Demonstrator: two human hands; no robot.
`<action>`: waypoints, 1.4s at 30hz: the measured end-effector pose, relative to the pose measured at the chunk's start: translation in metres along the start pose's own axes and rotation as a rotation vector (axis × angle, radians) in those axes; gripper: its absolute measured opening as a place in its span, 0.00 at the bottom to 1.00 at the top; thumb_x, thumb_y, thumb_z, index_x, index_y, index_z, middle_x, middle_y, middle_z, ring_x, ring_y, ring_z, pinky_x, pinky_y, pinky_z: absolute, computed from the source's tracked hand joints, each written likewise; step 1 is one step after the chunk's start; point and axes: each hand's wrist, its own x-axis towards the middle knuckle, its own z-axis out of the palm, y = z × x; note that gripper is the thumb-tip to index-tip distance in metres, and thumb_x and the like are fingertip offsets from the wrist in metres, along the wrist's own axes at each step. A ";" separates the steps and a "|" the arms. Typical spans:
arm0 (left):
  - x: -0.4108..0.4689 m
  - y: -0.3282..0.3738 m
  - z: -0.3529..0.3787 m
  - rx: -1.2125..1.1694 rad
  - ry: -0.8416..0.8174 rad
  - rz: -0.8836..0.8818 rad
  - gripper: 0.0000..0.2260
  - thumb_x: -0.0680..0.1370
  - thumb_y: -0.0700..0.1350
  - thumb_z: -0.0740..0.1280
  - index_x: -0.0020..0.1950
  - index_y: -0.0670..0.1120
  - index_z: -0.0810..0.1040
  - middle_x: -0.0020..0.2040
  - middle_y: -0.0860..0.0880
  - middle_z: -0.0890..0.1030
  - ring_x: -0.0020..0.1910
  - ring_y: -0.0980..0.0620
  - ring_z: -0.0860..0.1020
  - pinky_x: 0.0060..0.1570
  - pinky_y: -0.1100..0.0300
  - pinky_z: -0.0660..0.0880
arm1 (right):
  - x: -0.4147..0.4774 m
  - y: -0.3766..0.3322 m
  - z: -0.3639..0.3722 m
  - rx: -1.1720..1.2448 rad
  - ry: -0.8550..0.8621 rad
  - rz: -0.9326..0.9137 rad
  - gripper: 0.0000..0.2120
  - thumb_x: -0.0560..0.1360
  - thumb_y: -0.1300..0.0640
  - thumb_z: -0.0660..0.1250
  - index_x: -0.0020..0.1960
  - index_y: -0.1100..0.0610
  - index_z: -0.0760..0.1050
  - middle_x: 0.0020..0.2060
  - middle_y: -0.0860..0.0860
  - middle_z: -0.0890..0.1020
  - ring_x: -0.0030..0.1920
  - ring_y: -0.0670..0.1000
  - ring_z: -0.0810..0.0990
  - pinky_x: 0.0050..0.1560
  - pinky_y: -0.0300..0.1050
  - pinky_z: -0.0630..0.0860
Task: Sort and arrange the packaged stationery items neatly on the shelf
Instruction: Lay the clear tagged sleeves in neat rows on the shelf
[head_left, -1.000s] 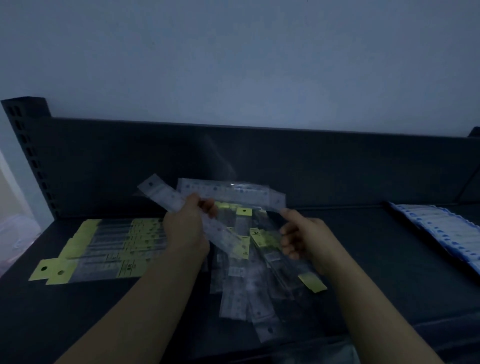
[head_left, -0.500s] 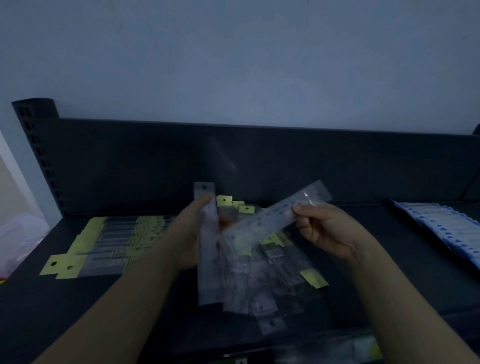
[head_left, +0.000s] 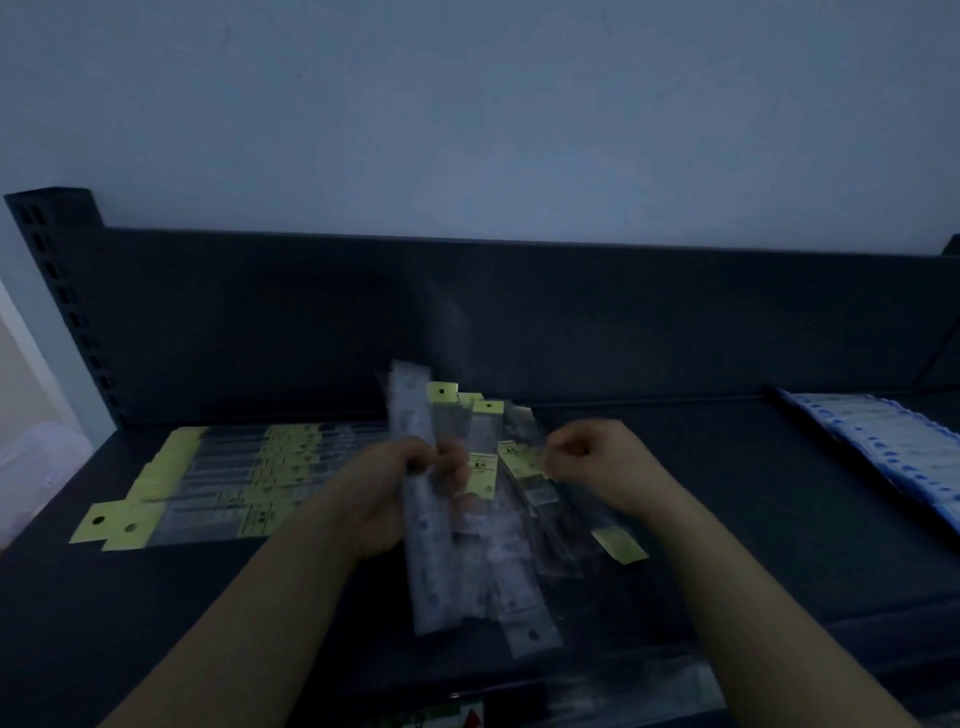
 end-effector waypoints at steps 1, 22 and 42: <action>0.000 -0.001 0.000 -0.026 0.013 0.011 0.10 0.76 0.33 0.57 0.53 0.37 0.75 0.37 0.43 0.79 0.34 0.49 0.78 0.36 0.53 0.81 | -0.003 0.005 0.002 -0.126 -0.055 -0.024 0.12 0.68 0.54 0.75 0.41 0.63 0.79 0.33 0.50 0.77 0.35 0.45 0.74 0.35 0.38 0.70; 0.005 -0.021 -0.004 -0.034 0.094 0.018 0.09 0.78 0.33 0.58 0.55 0.36 0.74 0.44 0.39 0.81 0.42 0.43 0.81 0.49 0.45 0.80 | -0.014 0.025 -0.015 -0.265 0.065 0.052 0.18 0.70 0.50 0.74 0.56 0.57 0.78 0.50 0.51 0.81 0.48 0.49 0.79 0.41 0.42 0.77; -0.001 -0.014 0.013 -0.030 0.047 0.080 0.10 0.79 0.36 0.58 0.57 0.37 0.75 0.45 0.41 0.82 0.44 0.45 0.81 0.42 0.50 0.82 | -0.036 0.048 -0.031 0.276 0.126 0.245 0.10 0.79 0.58 0.63 0.44 0.59 0.81 0.35 0.54 0.84 0.32 0.48 0.81 0.31 0.40 0.76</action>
